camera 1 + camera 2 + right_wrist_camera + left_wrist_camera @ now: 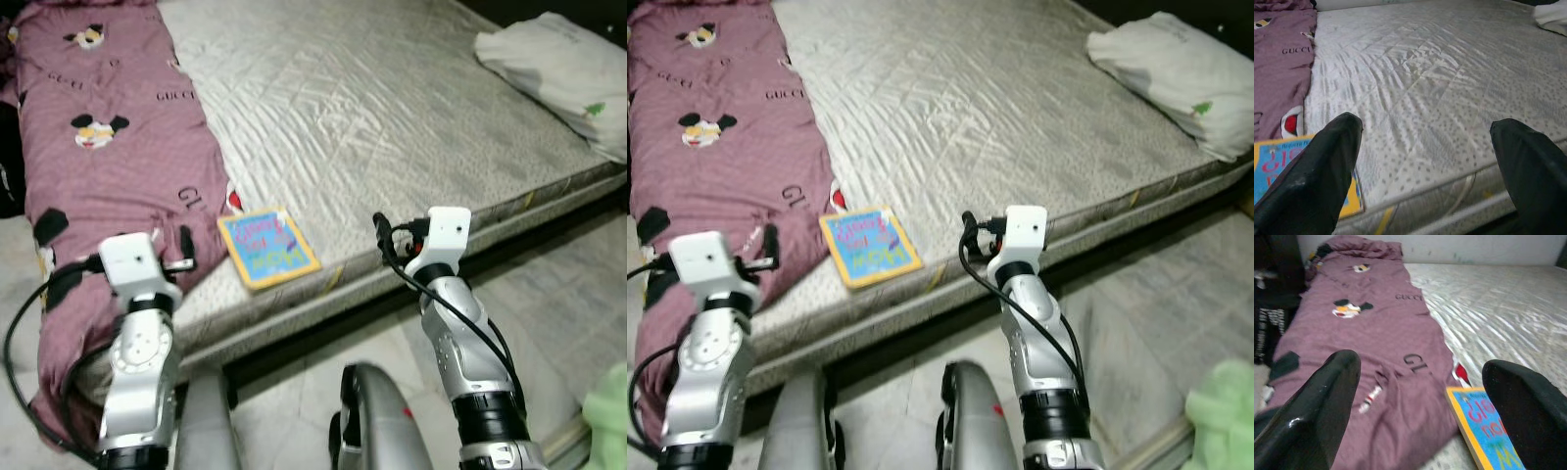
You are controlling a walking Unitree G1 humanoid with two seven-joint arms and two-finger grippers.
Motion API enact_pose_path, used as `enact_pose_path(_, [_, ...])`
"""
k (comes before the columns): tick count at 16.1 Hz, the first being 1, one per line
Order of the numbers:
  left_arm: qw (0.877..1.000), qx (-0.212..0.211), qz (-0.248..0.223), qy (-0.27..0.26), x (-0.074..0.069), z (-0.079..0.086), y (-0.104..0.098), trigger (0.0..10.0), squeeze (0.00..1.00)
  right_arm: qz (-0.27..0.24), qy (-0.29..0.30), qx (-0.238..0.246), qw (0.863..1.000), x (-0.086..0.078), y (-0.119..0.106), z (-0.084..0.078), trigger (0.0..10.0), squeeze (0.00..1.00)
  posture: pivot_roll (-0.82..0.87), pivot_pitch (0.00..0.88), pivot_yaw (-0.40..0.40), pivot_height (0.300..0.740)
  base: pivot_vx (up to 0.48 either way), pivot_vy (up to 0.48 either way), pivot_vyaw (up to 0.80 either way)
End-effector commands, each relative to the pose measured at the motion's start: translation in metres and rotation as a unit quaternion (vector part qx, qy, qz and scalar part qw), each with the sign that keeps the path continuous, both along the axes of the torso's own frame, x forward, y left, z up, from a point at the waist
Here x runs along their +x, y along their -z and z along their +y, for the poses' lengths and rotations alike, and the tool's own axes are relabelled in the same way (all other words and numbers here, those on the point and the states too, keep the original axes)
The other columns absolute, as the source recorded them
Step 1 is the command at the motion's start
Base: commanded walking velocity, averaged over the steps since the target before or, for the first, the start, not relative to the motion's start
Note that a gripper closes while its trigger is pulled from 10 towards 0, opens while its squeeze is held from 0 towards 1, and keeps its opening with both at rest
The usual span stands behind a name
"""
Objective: Clean up the room
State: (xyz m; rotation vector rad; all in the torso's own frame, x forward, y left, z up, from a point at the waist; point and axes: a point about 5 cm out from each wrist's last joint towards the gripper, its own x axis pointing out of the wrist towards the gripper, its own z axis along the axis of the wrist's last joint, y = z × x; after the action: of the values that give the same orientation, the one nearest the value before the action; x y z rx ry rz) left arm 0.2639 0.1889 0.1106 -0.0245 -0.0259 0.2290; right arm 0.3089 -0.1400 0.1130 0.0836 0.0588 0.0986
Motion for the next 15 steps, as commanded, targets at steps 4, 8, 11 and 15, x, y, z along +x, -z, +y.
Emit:
enact_pose_path(4, [1.0, -0.001, 0.003, -0.017, -0.0017, 0.0054, 0.0011, 10.0, 0.0, 0.006, 0.007, -0.001, 1.0, -0.0006, 0.0029, -0.004, 10.0, 0.0, -0.03, 0.125, -0.044, 0.556, 0.0, 0.0, 0.0])
enact_pose_path(8, [1.0, -0.003, 0.001, -0.017, -0.0018, 0.0049, 0.0007, 10.0, 0.0, 0.004, 0.003, -0.009, 1.0, -0.0004, 0.0027, -0.0034, 10.0, 0.0, -0.03, 0.123, -0.046, 0.556, 0.0, 0.0, 0.0])
enact_pose_path(11, [1.0, -0.006, -0.001, -0.016, -0.0023, 0.0052, 0.0004, 10.0, 0.0, 0.003, 0.0, -0.01, 1.0, -0.0001, 0.0025, -0.0026, 10.0, 0.0, -0.03, 0.121, -0.049, 0.556, 0.0, 0.0, 0.44])
enact_pose_path(15, [1.0, -0.008, -0.003, -0.01, -0.0024, 0.0049, 0.0004, 10.0, 0.0, 0.005, 0.004, -0.007, 1.0, 0.0002, 0.0036, -0.0035, 10.0, 0.0, -0.03, 0.121, -0.049, 0.556, 0.221, 0.0, 0.0])
